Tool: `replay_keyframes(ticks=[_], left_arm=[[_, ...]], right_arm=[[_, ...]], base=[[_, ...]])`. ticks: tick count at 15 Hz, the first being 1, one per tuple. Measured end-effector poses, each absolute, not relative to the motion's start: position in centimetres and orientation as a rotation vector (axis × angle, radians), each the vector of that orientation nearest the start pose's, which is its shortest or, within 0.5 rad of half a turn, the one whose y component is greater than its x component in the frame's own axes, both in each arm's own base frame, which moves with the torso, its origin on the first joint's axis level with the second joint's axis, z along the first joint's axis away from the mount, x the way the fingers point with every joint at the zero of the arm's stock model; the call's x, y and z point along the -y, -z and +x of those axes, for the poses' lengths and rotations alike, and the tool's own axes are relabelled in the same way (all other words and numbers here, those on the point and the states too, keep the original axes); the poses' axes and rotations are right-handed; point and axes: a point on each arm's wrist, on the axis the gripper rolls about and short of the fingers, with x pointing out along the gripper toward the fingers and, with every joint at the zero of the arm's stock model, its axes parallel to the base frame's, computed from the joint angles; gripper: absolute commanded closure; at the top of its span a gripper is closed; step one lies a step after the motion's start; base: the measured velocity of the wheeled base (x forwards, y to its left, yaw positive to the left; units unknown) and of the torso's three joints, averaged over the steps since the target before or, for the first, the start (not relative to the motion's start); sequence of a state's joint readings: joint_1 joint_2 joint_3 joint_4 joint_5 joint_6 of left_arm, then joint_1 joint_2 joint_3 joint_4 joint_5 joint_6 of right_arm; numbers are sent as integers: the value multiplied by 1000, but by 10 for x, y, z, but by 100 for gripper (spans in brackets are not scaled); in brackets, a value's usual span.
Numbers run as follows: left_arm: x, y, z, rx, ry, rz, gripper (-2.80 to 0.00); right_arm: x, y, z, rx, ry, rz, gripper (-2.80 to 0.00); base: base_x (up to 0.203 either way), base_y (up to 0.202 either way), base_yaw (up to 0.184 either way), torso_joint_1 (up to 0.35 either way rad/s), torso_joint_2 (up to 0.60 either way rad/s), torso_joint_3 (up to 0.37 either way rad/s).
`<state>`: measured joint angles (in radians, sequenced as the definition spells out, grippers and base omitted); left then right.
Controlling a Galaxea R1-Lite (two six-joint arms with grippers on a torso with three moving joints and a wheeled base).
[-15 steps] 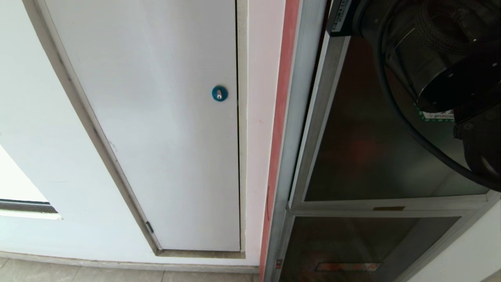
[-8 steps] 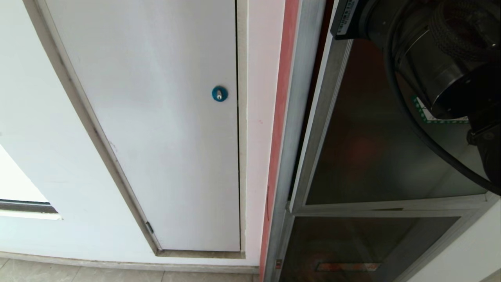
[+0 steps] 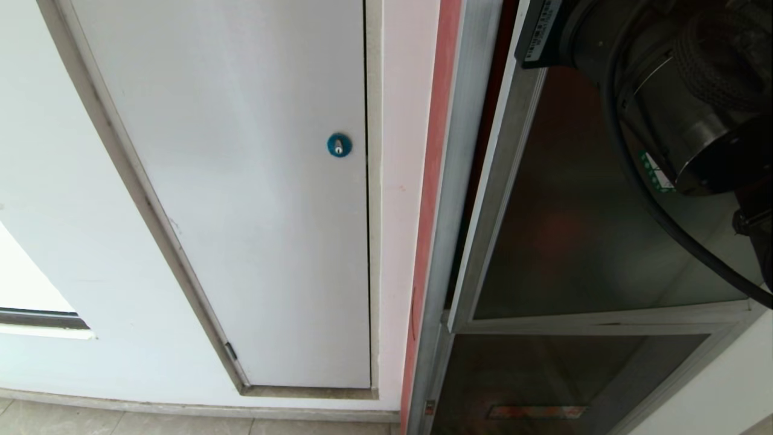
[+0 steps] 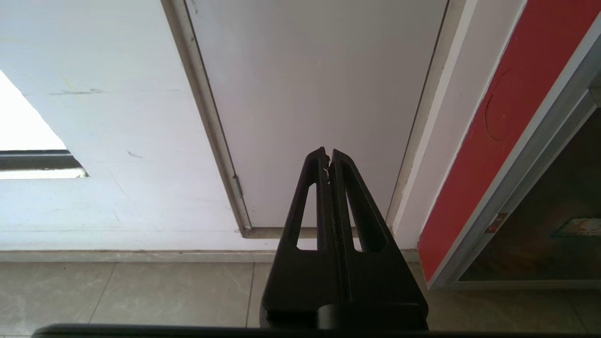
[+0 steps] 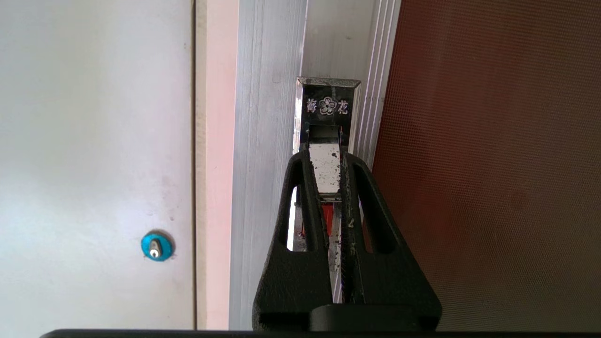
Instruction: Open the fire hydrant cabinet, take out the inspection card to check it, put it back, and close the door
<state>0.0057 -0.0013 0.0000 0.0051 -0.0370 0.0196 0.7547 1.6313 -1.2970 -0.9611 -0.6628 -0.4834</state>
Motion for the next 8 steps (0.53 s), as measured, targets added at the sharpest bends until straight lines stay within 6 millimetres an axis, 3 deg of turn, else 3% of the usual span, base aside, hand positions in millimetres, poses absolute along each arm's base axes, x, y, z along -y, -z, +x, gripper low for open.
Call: replay_keyframes(ticks=[1, 2, 8], left_arm=[[1, -75, -23, -4, 31, 19, 0], [1, -75, -23, -4, 31, 20, 0], [1, -75, -23, -4, 32, 19, 0]], right_arm=[[-186, -370, 218, 478, 27, -67, 0], [-186, -370, 218, 477, 27, -69, -280], [-185, -364, 215, 458, 25, -80, -280]], base=[[0, 0, 0, 0, 0, 0], [0, 0, 0, 0, 0, 0], [0, 0, 0, 0, 0, 0]])
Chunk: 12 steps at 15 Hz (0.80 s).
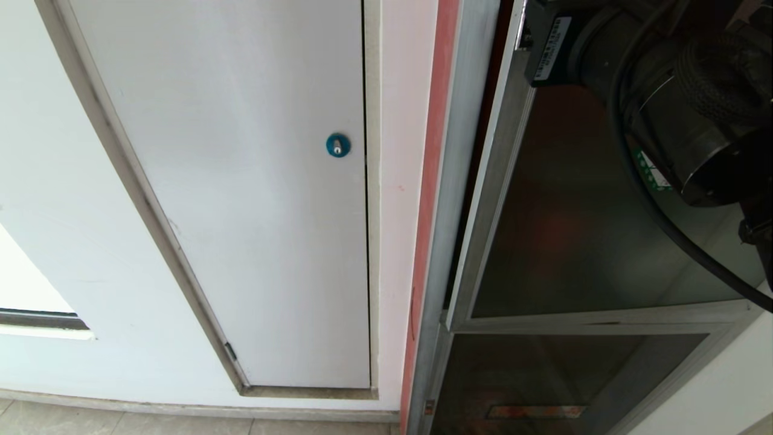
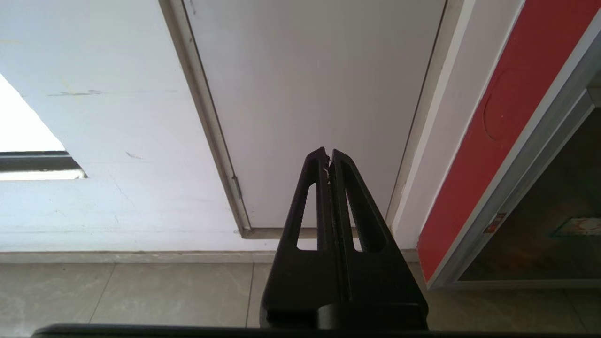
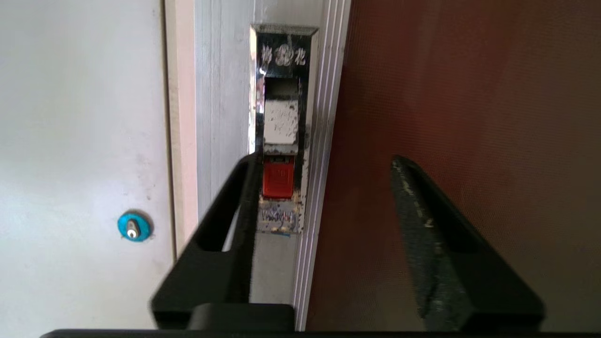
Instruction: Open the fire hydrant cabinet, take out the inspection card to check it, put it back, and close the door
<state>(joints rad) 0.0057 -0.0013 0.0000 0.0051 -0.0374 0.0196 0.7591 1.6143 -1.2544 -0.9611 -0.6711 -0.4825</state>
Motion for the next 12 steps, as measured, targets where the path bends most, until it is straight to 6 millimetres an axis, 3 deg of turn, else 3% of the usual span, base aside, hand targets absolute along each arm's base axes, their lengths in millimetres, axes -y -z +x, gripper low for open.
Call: replay_keyframes(ticks=[7, 12], left_arm=[[1, -75, -23, -4, 32, 20, 0], [1, -75, -23, -4, 32, 19, 0]], right_arm=[[-184, -350, 201, 428, -22, -99, -280], [-172, -344, 186, 412, -31, -101, -280]], base=[[0, 0, 0, 0, 0, 0], [0, 0, 0, 0, 0, 0]])
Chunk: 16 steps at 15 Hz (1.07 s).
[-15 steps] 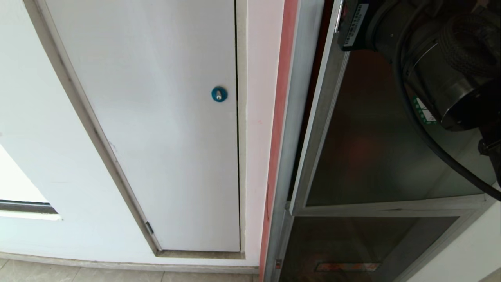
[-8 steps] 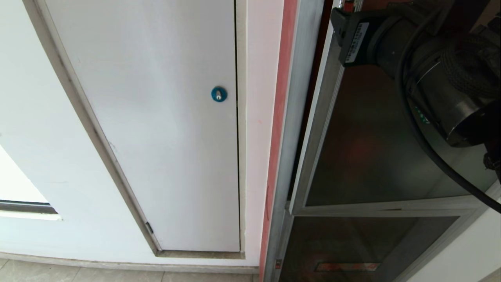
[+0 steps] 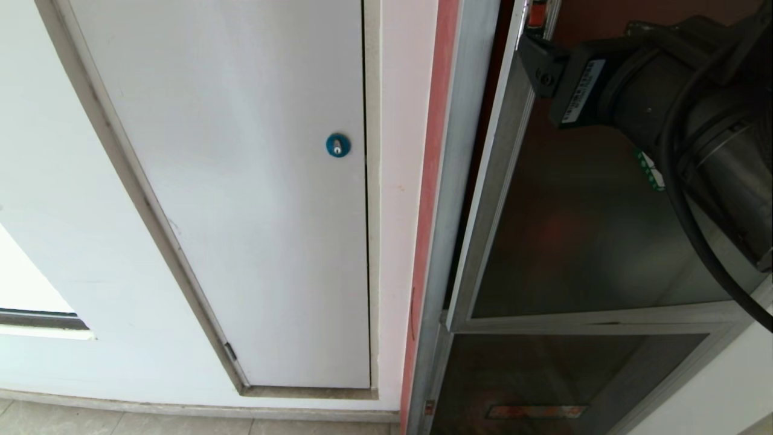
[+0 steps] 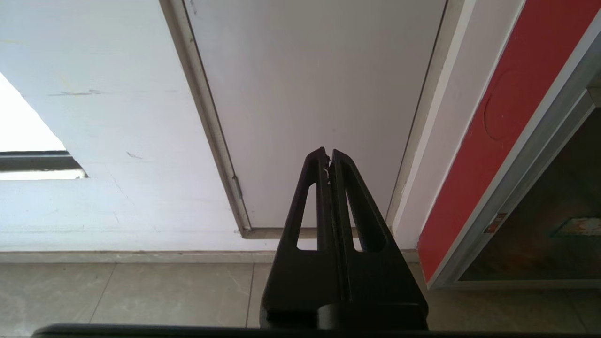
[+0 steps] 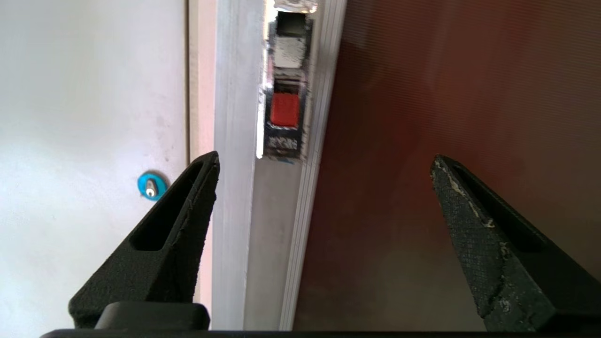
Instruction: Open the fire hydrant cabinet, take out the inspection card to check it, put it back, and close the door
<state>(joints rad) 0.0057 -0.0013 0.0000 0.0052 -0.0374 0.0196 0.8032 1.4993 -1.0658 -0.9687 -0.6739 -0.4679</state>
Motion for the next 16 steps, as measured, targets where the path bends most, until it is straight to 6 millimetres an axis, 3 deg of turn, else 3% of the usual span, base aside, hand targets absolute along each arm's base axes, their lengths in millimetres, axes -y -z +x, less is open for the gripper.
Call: replay_keyframes(ticks=[1, 2, 10, 16], left_arm=[[1, -75, -23, -4, 31, 20, 0], [1, -75, -23, -4, 32, 20, 0], [1, -75, -23, -4, 32, 20, 0], [1, -75, -23, -4, 32, 20, 0]], right_arm=[[-169, -342, 182, 408, -30, -104, -280], [-165, -341, 179, 405, -30, -105, 0], [-123, -330, 144, 379, 28, -99, 0], [-62, -333, 110, 396, 193, -107, 0]], base=[[0, 0, 0, 0, 0, 0], [0, 0, 0, 0, 0, 0], [0, 0, 0, 0, 0, 0], [0, 0, 0, 0, 0, 0]])
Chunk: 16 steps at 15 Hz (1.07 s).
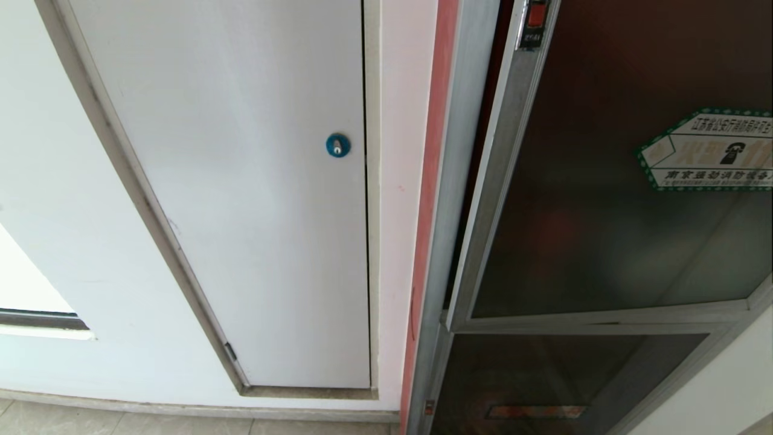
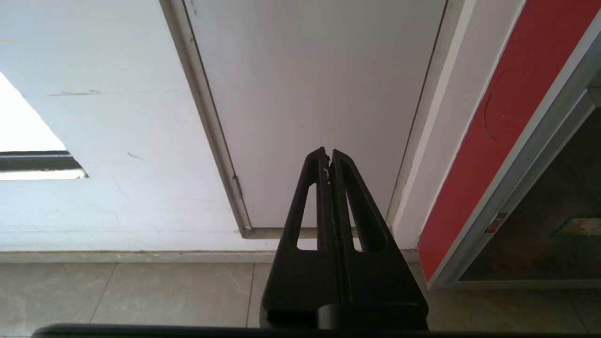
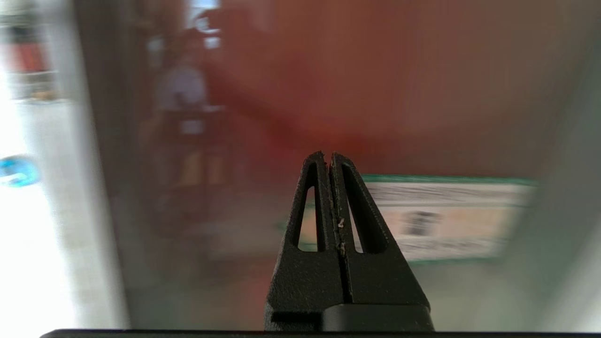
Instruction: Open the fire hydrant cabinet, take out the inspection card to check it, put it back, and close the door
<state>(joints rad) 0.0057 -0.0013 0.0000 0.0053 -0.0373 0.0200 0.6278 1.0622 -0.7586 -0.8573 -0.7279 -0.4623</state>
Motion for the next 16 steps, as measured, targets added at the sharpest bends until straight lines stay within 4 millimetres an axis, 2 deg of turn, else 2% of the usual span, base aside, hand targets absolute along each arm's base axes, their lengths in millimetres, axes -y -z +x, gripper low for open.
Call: replay_keyframes(ticks=[4, 7, 10, 12, 14, 16], left_arm=[[1, -75, -23, -4, 32, 20, 0], [1, -75, -23, -4, 32, 19, 0], [1, -75, -23, -4, 32, 20, 0], [1, -75, -23, -4, 32, 20, 0], [1, -75, -23, -3, 31, 20, 0], [1, -75, -23, -4, 33, 19, 0]], right_arm=[[-17, -325, 72, 393, 381, -138, 0], [8, -317, 32, 388, 579, -171, 0], [16, -302, -9, 361, 740, -205, 0], [15, -284, -34, 342, 786, -220, 0], [14, -259, -50, 325, 793, -231, 0], [14, -228, -55, 296, 767, -242, 0]], base=[[0, 0, 0, 0, 0, 0], [0, 0, 0, 0, 0, 0], [0, 0, 0, 0, 0, 0], [0, 0, 0, 0, 0, 0], [0, 0, 0, 0, 0, 0], [0, 0, 0, 0, 0, 0]])
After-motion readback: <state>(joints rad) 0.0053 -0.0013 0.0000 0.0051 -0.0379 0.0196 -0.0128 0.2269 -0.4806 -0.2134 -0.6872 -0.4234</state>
